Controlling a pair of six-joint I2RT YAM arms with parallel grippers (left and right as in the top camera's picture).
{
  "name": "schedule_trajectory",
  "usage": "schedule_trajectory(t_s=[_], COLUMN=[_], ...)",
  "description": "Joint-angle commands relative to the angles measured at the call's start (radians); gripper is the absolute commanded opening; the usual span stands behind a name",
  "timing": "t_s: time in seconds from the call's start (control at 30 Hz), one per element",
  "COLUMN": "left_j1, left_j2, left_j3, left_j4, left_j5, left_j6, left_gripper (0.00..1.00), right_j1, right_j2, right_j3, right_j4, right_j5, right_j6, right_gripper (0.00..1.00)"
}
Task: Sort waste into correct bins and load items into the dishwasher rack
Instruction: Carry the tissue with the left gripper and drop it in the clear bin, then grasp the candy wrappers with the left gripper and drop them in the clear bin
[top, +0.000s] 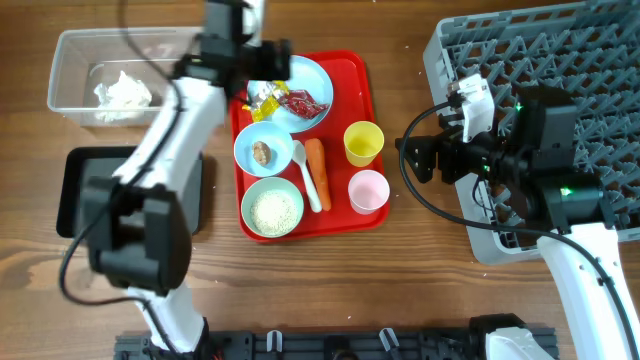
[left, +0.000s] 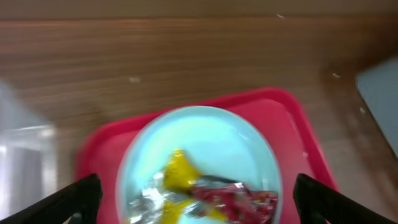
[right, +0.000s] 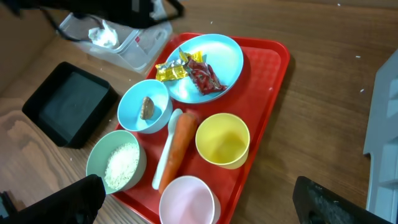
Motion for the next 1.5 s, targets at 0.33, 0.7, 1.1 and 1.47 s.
schedule_trajectory(t_s=[0.33, 0.7, 1.1, 1.47], left_j1=[-0.045, -0.018, 0.431, 0.398], left_j2=[0.254, 0.042, -0.069, -0.007], left_j3=[0.003, 0.003, 0.003, 0.003], left_j4=[0.025, -0.021, -0.194, -0.109], left_j5=[-0.010, -0.007, -0.108, -0.099], left_j6=[0.013, -0.174, -0.143, -0.072], left_gripper=[0.14, 0.04, 0.04, 1.00], right_j1=[-0.003, -0.003, -0.003, -0.003], right_j2=[0.002, 0.002, 0.002, 0.002], right_j3=[0.019, 0.019, 0.019, 0.019], right_j4=[-0.016, -0.021, -0.032, -0.034], right_j5=[0.009, 0.009, 0.009, 0.009], right_j6=[-0.017, -0.017, -0.017, -0.018], right_gripper=[1.00, 1.00, 1.00, 1.00])
